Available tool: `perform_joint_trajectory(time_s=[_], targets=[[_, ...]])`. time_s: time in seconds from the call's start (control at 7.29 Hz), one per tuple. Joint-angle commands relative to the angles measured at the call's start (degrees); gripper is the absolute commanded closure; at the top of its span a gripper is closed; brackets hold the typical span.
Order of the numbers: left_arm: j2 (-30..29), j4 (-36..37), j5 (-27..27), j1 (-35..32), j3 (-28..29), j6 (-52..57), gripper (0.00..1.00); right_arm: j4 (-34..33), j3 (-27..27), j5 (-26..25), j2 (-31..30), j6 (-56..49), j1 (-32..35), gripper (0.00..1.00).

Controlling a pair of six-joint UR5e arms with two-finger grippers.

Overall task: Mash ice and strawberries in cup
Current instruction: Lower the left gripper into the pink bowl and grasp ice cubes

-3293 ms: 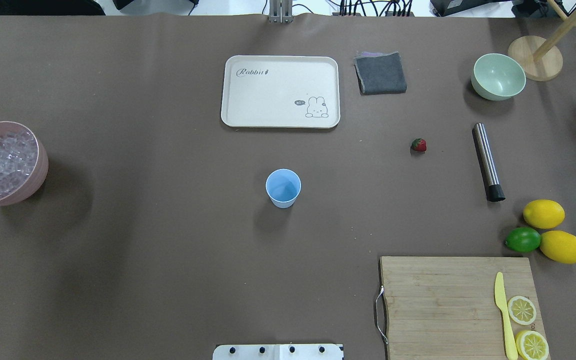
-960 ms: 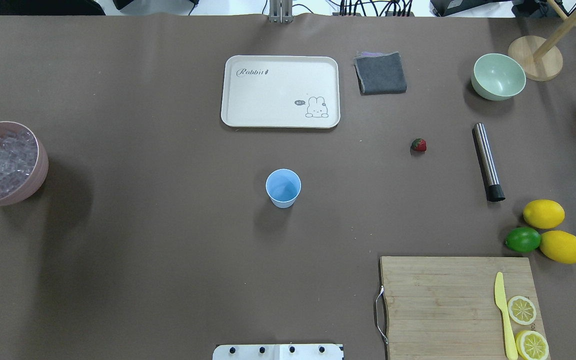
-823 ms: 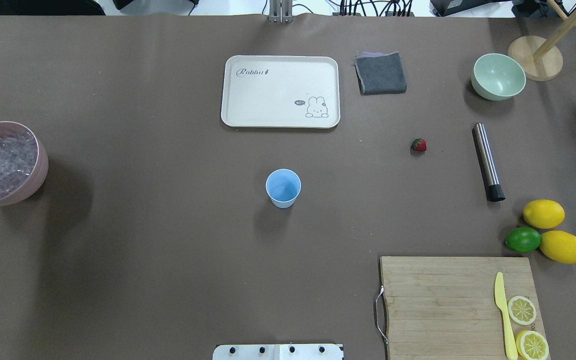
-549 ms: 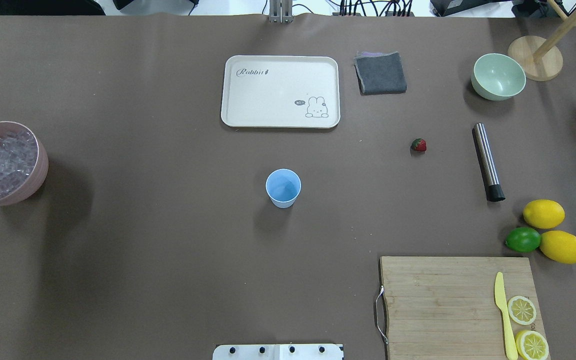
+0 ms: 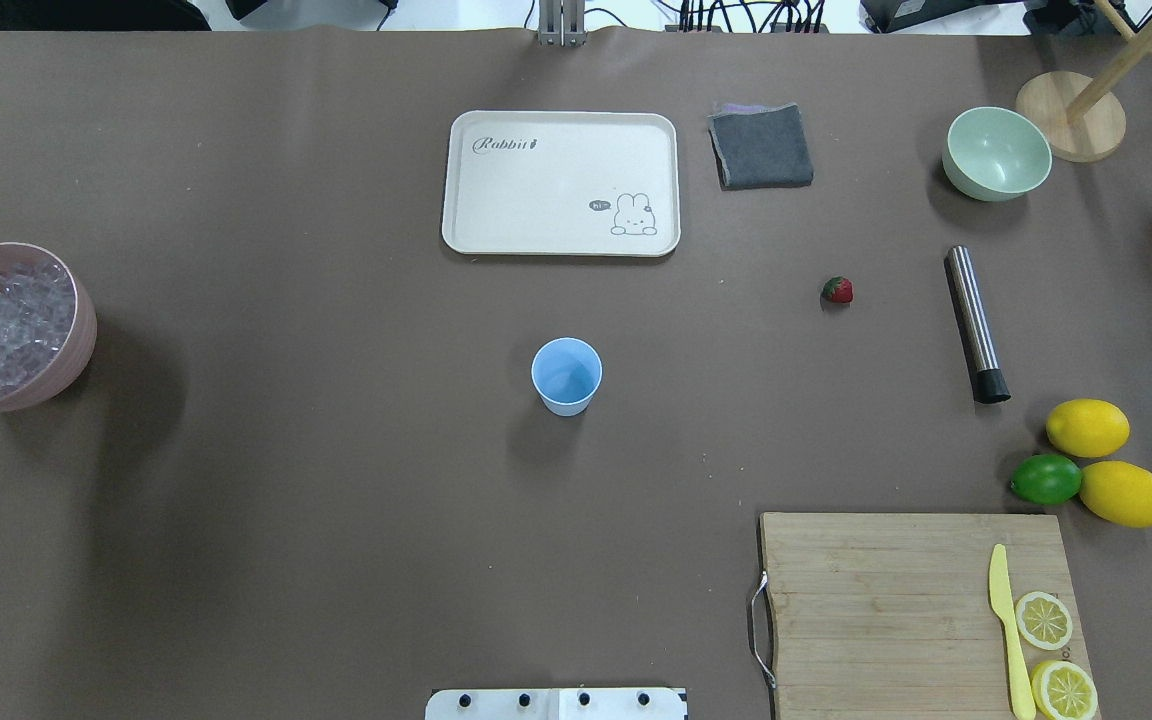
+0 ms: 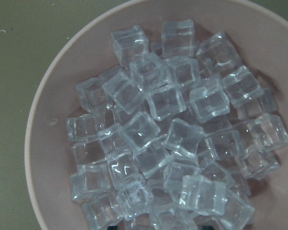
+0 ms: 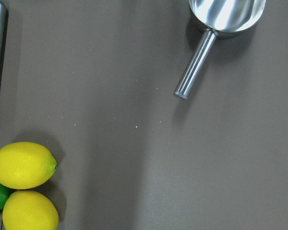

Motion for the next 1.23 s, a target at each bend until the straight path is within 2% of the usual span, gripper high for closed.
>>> perform_joint_trajectory(time_s=[0.0, 0.27, 0.41, 0.69, 0.96, 1.1], targets=[[-0.2, 1.7, -6.1, -3.8, -2.1, 0.0, 1.0, 0.0, 0.2, 0.0, 0.0, 0.0, 0.0, 0.0], [-1.5, 7.2, -7.6, -5.0, -6.8, -0.7, 1.0, 0.0, 0.1, 0.1, 0.0, 0.0, 0.0, 0.0], [-3.1, 8.9, -8.0, -5.0, -8.9, -6.0, 1.0, 0.0, 0.1, 0.1, -0.1, -0.1, 0.0, 0.0], [-8.2, 8.7, -9.6, -2.5, -10.8, -26.8, 1.0, 0.0, 0.1, 0.1, 0.0, -0.1, 0.0, 0.0], [-13.1, 8.8, -8.9, 3.4, -12.2, -49.5, 1.0, 0.0, 0.1, 0.1, 0.0, 0.0, 0.0, 0.0], [-15.3, 9.0, -6.0, 7.2, -13.0, -58.4, 1.0, 0.0, 0.1, 0.1, 0.1, 0.0, 0.0, 0.0]])
